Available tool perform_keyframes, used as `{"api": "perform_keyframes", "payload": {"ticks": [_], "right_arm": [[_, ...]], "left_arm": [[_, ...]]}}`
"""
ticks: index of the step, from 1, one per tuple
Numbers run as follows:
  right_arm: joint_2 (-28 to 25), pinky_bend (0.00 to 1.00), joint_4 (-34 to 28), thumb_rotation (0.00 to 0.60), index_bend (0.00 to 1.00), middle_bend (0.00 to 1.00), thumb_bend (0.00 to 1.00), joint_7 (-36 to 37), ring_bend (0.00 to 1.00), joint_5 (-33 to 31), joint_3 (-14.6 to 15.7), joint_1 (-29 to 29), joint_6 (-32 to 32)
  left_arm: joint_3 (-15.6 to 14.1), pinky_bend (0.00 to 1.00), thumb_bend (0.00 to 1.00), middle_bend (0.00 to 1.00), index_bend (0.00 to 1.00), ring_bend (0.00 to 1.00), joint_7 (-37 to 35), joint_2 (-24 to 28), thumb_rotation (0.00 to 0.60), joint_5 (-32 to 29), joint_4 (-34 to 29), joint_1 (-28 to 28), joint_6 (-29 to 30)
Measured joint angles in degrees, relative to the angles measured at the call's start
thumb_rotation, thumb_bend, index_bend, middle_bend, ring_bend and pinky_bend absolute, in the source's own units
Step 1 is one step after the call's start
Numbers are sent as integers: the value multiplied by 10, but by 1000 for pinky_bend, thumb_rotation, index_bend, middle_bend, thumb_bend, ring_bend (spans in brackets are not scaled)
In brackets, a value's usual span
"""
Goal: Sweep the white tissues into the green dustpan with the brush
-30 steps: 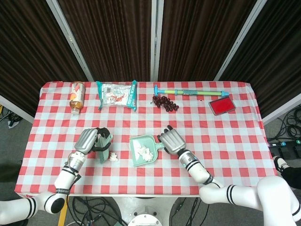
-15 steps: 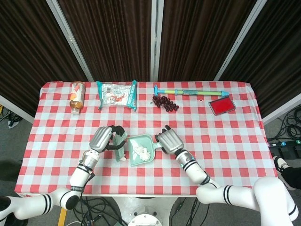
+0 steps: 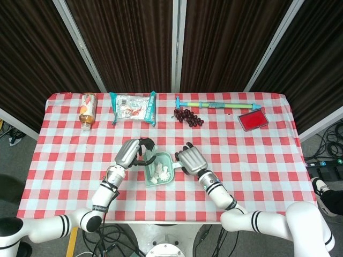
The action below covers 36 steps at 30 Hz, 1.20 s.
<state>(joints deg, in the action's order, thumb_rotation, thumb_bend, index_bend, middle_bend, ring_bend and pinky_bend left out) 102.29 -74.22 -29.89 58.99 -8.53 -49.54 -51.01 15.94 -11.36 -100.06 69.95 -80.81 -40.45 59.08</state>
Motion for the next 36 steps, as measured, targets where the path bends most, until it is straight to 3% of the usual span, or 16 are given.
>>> {"api": "perform_keyframes", "payload": {"ticks": [8,16,26,36], "right_arm": [[0,163,3,600,647,594,409,28,290,4,-8,7,0],[-12,163,6,600,647,592,409,37,289,10,-6,17,-4],[-40,163,6,600,637,567,405,51,288,17,-3,36,-17],[-43,138,11,600,329,359,232,43,172,10,5,48,-14]], "left_arm": [[18,636,460,537,504,460,3,-10,600,-6,-4,-18,-9],[21,636,461,537,503,460,1,20,600,-2,-30,-7,4],[-13,636,465,537,504,460,54,99,600,38,-42,23,36],[-63,626,471,533,503,460,204,131,600,18,-6,32,4]]}}
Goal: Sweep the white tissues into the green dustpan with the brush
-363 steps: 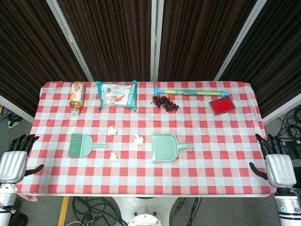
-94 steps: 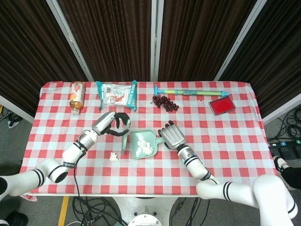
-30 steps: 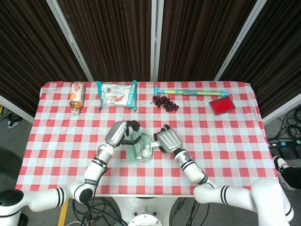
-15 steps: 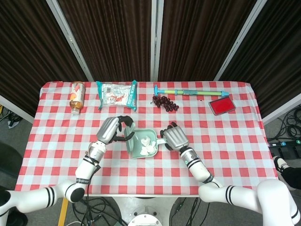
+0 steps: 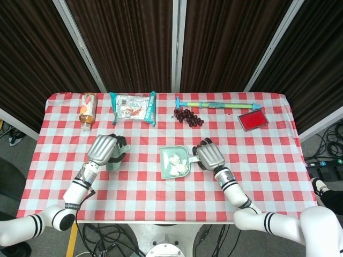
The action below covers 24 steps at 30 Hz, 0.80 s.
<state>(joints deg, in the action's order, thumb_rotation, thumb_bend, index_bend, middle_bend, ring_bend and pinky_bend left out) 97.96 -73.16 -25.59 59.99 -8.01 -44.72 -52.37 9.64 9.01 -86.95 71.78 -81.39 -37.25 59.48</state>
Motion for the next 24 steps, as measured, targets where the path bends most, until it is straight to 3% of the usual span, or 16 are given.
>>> {"api": "perform_keyframes", "payload": {"ticks": [5,11,18,24], "right_arm": [[-2,100,-11,600,184,255,95,-16,87,-12,-1,3,-4],[-15,92,-33,600,164,223,91,-22,68,-13,-2,10,-15],[-58,89,-78,600,162,221,92,-10,68,6,-6,26,-44],[-107,87,-114,600,162,222,92,6,68,26,-11,40,-65]], "left_arm": [[-11,623,469,528,500,459,69,2,600,-14,3,-4,-9],[-17,615,439,492,443,454,120,6,600,-28,-13,-15,-21],[-12,567,232,375,237,386,116,15,600,-46,-43,-25,-42],[-7,513,210,324,218,335,110,29,600,-39,-54,-22,-21]]}}
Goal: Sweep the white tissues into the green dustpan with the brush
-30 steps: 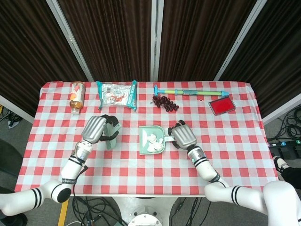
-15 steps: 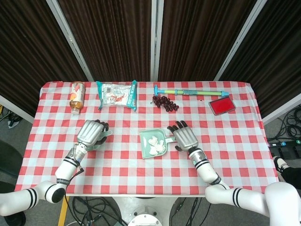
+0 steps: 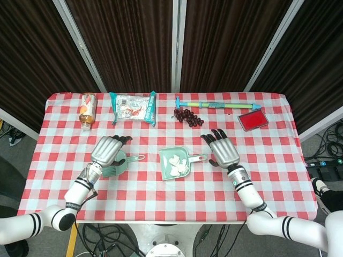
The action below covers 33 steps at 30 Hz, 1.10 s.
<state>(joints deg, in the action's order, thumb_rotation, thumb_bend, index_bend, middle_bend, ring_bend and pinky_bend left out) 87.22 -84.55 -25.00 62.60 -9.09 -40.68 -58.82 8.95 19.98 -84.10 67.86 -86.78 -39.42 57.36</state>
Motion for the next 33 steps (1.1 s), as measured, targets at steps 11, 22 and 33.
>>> {"api": "perform_keyframes", "payload": {"ticks": [11,22,33], "right_arm": [[-125,46,-54,600,38,88,260,84,2,56,16,58,-41],[-217,0,-55,600,27,80,259,265,0,159,75,198,-166],[-239,0,-45,600,25,100,259,318,0,198,107,310,-279]], "left_arm": [[3,330,189,168,215,166,-92,62,600,26,19,85,124],[-48,257,146,166,213,157,-186,121,600,39,33,241,248],[-106,248,147,166,213,157,-144,160,600,74,-54,334,315]]}}
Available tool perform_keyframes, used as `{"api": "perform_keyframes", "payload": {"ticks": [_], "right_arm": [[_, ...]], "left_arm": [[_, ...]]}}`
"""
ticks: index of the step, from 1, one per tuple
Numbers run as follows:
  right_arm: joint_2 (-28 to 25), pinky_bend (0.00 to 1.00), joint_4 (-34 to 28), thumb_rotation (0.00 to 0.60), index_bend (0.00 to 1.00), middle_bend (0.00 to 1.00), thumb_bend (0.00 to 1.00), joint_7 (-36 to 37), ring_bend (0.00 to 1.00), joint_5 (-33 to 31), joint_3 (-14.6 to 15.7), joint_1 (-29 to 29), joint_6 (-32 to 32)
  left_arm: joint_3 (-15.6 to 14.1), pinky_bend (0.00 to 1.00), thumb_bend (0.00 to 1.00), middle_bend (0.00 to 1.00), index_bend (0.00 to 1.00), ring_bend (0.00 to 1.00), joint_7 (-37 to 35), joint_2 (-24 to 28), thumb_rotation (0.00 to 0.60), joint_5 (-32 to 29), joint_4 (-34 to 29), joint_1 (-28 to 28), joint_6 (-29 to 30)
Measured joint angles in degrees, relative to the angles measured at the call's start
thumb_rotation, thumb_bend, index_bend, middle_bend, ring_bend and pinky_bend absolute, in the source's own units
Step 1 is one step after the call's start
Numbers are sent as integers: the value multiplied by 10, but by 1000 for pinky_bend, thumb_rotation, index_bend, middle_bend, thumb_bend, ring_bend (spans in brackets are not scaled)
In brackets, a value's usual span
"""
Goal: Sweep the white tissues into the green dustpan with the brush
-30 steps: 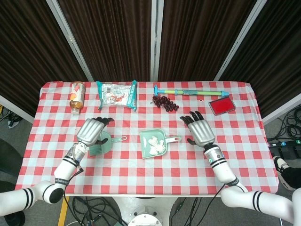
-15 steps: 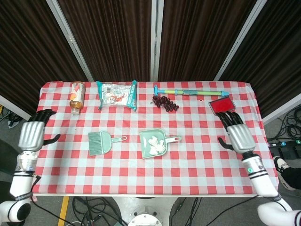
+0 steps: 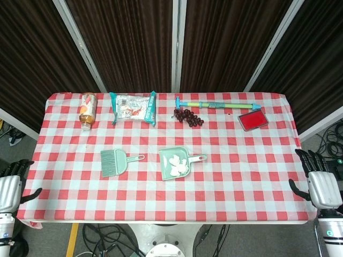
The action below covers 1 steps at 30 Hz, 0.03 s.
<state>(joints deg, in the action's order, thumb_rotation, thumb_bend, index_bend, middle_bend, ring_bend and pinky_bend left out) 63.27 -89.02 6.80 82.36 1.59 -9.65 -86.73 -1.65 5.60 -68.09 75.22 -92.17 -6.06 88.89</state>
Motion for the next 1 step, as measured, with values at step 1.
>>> {"api": "perform_keyframes", "payload": {"ticks": [1], "right_arm": [[0,0,2,600,24,101,259,4,0,4,1,7,-5]], "left_arm": [[-1,248,146,166,212,157,1,1,600,4,-4,4,3]]}}
